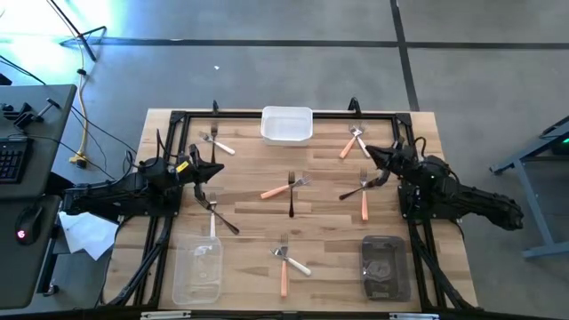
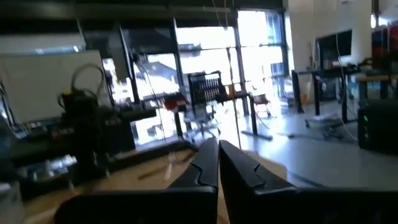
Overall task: Sort silverware by color (type)
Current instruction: Put the top right orange fork into the white bin
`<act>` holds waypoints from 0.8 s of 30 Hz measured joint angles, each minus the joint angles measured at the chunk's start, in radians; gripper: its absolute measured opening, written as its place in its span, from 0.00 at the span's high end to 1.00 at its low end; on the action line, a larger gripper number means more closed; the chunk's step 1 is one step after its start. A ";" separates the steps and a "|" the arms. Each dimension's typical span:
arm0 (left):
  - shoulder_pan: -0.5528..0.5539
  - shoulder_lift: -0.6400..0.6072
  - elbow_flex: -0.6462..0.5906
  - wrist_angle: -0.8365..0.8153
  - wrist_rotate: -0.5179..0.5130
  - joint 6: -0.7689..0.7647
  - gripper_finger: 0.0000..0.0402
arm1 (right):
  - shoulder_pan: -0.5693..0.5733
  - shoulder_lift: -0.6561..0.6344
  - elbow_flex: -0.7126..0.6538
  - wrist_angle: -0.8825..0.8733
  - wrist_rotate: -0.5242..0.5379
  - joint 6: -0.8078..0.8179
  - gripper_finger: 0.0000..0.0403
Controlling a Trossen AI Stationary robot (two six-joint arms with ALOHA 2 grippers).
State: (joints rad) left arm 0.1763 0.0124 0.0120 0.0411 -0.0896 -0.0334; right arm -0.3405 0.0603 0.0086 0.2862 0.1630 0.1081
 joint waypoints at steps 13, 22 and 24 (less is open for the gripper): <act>0.000 0.000 0.000 0.000 0.000 0.000 1.00 | 0.000 0.267 0.211 -0.102 -0.027 0.010 1.00; 0.000 0.000 0.000 0.000 0.000 0.000 1.00 | -0.040 0.637 0.504 -0.469 0.227 0.123 1.00; 0.000 0.000 0.000 0.000 0.000 0.000 1.00 | -0.075 0.714 0.564 -0.539 0.203 0.127 1.00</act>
State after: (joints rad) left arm 0.1764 0.0121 0.0120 0.0413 -0.0895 -0.0334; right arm -0.4158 0.7742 0.5730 -0.2523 0.3657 0.2356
